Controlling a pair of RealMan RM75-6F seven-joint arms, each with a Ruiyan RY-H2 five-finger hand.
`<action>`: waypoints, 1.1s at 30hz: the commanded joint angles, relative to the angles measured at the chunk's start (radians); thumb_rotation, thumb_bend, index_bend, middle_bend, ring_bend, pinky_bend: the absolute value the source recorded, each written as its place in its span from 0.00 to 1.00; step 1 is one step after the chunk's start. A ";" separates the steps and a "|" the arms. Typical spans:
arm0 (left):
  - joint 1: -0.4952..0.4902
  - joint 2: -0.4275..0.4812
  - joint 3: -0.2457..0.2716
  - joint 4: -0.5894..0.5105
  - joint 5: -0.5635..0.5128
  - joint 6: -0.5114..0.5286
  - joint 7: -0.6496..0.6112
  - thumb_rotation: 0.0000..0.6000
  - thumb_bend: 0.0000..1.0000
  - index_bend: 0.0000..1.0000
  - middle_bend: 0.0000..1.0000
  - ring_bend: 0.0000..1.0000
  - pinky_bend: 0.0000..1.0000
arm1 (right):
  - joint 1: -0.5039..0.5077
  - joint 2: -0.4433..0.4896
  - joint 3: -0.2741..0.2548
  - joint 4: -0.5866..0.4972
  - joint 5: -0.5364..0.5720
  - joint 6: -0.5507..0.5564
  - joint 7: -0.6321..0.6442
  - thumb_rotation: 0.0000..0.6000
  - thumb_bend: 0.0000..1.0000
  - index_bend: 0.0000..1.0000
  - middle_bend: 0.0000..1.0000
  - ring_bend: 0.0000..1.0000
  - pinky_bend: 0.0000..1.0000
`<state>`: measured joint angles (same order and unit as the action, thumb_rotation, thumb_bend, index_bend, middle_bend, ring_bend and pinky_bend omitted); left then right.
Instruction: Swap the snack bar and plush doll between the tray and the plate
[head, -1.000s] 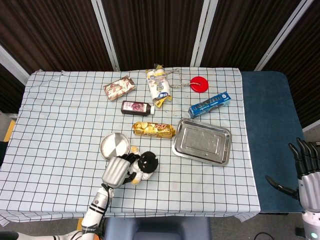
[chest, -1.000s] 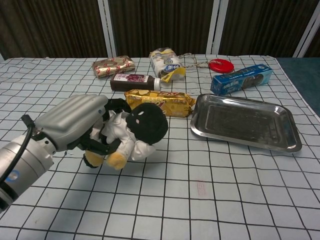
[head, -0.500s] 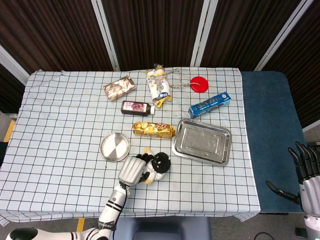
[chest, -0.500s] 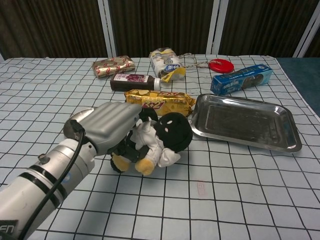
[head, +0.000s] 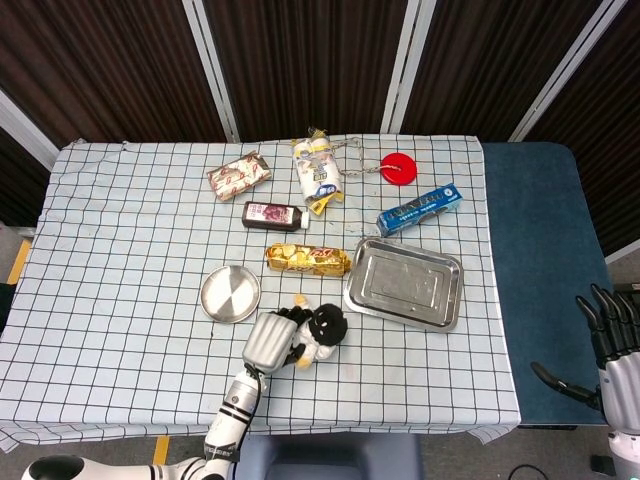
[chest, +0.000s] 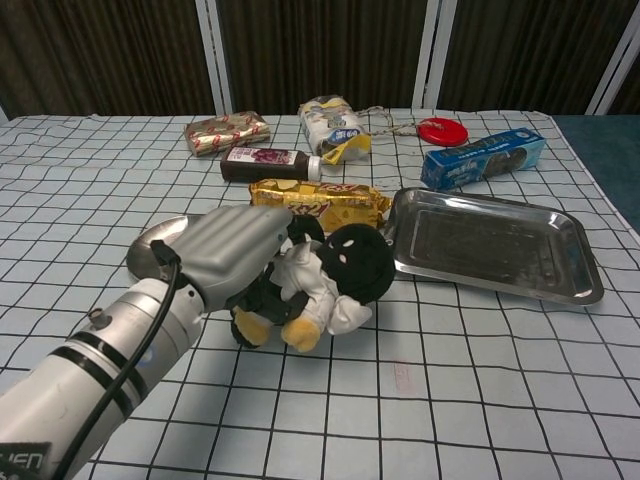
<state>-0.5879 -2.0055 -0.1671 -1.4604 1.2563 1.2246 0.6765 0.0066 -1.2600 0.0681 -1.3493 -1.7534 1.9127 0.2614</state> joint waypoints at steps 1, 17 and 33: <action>0.000 0.029 -0.004 -0.040 -0.039 -0.032 0.010 1.00 0.44 0.15 0.26 0.27 0.41 | 0.000 -0.001 0.001 0.001 0.001 0.001 0.000 1.00 0.08 0.00 0.00 0.00 0.03; -0.026 0.139 -0.049 -0.178 -0.091 -0.018 0.105 1.00 0.43 0.00 0.00 0.00 0.18 | -0.001 -0.005 -0.001 0.005 -0.008 0.001 -0.004 1.00 0.08 0.00 0.00 0.00 0.03; -0.217 0.100 -0.157 0.071 -0.101 -0.218 -0.065 1.00 0.43 0.00 0.00 0.01 0.17 | -0.021 -0.036 0.021 0.047 -0.032 0.098 0.001 1.00 0.08 0.00 0.00 0.00 0.03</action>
<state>-0.7712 -1.8861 -0.3181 -1.4471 1.1631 1.0488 0.6553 -0.0103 -1.2912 0.0875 -1.3099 -1.7792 2.0027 0.2634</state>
